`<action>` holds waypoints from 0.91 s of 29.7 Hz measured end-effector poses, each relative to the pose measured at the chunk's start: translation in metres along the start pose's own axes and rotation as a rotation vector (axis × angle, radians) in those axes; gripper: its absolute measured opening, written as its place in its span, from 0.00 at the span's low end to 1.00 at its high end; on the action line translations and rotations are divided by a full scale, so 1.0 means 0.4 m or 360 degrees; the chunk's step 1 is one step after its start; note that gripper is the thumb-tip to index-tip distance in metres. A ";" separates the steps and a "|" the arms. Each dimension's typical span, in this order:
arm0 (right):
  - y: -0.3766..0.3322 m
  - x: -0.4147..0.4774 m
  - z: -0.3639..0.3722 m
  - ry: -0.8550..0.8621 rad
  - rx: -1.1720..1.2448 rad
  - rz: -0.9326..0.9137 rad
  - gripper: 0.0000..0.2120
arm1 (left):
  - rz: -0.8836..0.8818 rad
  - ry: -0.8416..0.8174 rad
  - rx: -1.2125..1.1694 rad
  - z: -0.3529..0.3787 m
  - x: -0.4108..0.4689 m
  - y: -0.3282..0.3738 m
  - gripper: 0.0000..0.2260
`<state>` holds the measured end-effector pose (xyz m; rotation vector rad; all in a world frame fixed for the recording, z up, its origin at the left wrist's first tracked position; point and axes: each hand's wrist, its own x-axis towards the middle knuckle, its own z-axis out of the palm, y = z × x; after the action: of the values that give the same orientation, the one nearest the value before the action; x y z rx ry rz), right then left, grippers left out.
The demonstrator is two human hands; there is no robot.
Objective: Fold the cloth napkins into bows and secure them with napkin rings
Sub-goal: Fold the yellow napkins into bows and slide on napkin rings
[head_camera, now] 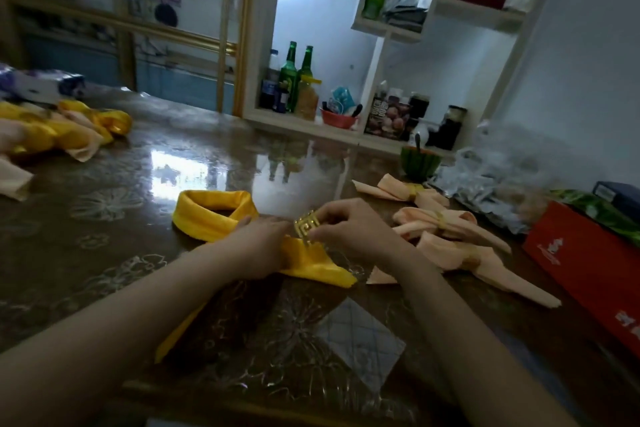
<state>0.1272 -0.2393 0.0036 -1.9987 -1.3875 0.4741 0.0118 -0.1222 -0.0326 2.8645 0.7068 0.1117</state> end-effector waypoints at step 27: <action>0.044 0.084 0.108 0.0236 -0.0213 -0.0207 0.09 | 0.0216 0.0889 -0.0443 0.078 -0.017 -0.057 0.32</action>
<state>0.1251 -0.1990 -0.0375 -1.9884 -1.4775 0.1749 -0.0008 -0.1109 -0.0678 2.6082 0.5231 0.9741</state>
